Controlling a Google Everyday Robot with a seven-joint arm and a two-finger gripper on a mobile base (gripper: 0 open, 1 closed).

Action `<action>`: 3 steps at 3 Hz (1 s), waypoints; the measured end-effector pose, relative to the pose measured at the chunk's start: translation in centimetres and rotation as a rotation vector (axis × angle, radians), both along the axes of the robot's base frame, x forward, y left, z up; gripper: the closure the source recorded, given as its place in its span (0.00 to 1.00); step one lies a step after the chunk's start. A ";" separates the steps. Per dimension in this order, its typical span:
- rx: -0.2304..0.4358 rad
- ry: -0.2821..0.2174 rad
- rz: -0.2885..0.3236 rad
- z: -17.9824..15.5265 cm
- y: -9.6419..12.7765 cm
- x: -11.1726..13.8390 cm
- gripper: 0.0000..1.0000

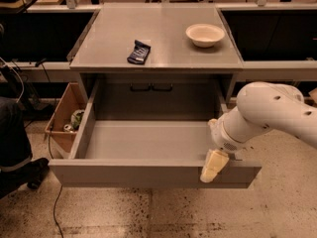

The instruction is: Close top drawer

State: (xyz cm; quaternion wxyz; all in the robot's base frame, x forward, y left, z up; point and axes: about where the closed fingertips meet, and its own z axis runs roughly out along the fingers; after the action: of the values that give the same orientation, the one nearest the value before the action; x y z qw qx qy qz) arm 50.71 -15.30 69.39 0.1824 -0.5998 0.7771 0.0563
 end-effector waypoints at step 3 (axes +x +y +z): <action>0.084 -0.013 0.022 -1.3 3.9 3.2 0.70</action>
Offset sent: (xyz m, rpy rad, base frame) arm 0.0464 0.0570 -0.0159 0.1220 -0.0237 0.0348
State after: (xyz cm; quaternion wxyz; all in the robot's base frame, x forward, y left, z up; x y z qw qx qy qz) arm 53.88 -11.43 68.06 0.2119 -0.6006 0.7661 0.0870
